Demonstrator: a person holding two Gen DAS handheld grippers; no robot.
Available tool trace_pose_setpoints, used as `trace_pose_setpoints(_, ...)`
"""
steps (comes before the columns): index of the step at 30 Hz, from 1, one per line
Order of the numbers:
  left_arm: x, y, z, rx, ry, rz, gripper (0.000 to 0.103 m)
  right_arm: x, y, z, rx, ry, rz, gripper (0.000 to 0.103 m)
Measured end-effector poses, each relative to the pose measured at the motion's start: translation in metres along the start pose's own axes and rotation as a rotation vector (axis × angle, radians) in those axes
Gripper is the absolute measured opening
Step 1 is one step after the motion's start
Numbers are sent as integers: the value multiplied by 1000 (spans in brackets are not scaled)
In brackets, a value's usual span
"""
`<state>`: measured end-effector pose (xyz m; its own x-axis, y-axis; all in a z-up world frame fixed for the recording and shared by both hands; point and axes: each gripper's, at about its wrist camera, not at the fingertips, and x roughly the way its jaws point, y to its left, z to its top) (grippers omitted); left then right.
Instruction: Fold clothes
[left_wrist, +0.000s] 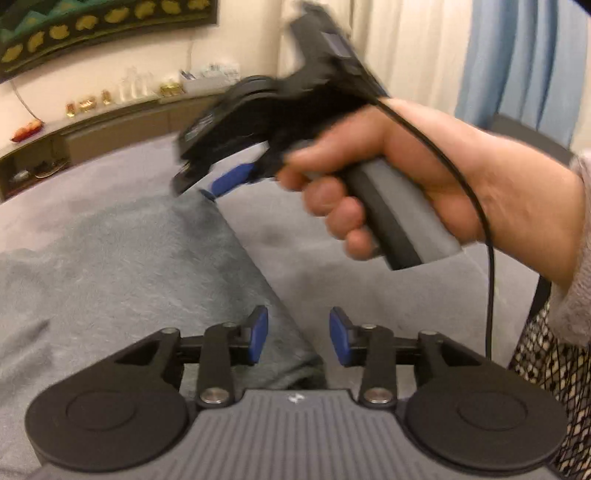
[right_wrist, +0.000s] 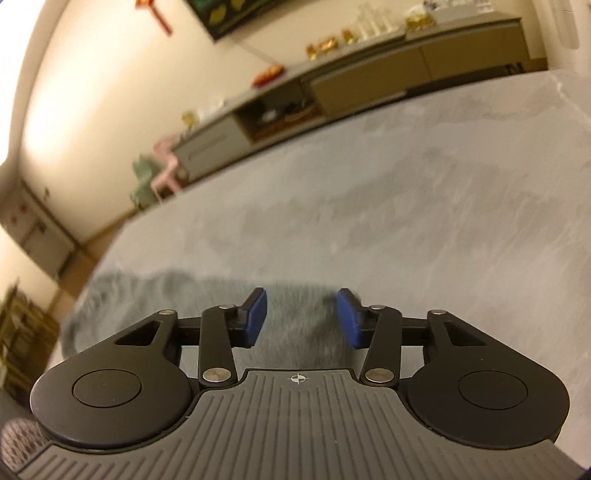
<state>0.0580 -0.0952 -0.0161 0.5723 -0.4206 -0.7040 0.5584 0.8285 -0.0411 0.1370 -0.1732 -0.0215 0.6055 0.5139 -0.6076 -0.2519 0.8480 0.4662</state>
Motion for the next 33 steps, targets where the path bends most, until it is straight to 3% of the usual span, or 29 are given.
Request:
trace_pose_setpoints(1,8,-1,-2,-6,37,-9,36,8,0,-2,-10,43,1,13)
trace_pose_setpoints(3,10,-5,-7,17,4,3,37,22,-4,-5,9,78,-30,1)
trace_pose_setpoints(4,10,-7,-7,23,3,12,37,24,-8,-4,27,64,-38,0)
trace_pose_setpoints(5,7,-9,-8,19,4,21,37,24,-13,-1,56,43,-36,0)
trace_pose_setpoints(6,5,-11,-9,17,3,32,36,21,-17,2,96,9,-32,7)
trace_pose_setpoints(8,-4,-19,-8,50,-30,62,33,16,-22,7,148,-16,-19,25)
trace_pose_setpoints(9,-7,-23,-8,66,-48,77,34,13,-22,7,152,-10,-12,45)
trace_pose_setpoints(10,-10,-28,-7,85,-73,88,36,11,-21,8,156,-5,-6,47)
trace_pose_setpoints(12,-2,-33,-6,134,-66,146,51,10,-16,5,119,27,3,48)
trace_pose_setpoints(13,1,-36,-5,158,-63,175,50,12,-13,3,102,48,-6,50)
trace_pose_setpoints(14,5,-38,-5,180,-60,201,48,13,-15,1,92,68,-18,50)
trace_pose_setpoints(16,11,-36,-8,170,-55,183,36,17,-19,-2,76,86,-31,50)
trace_pose_setpoints(17,14,-35,-10,164,-53,174,20,18,-20,-2,87,91,-17,50)
trace_pose_setpoints(21,15,-37,-13,160,-47,140,13,26,-29,0,192,105,84,51)
trace_pose_setpoints(22,15,-35,-12,143,-49,131,13,28,-32,1,220,91,98,28)
trace_pose_setpoints(23,14,-33,-13,127,-52,121,13,28,-35,4,235,64,95,14)
trace_pose_setpoints(26,10,-27,-18,102,-59,105,14,20,-41,16,277,-53,79,4)
trace_pose_setpoints(29,3,-22,-22,71,-60,87,14,3,-43,32,265,-163,60,4)
trace_pose_setpoints(32,-18,-15,-21,-7,-97,30,17,-10,-33,35,193,-136,45,16)
trace_pose_setpoints(33,-29,-13,-19,-28,-123,8,19,-13,-30,34,175,-111,50,32)
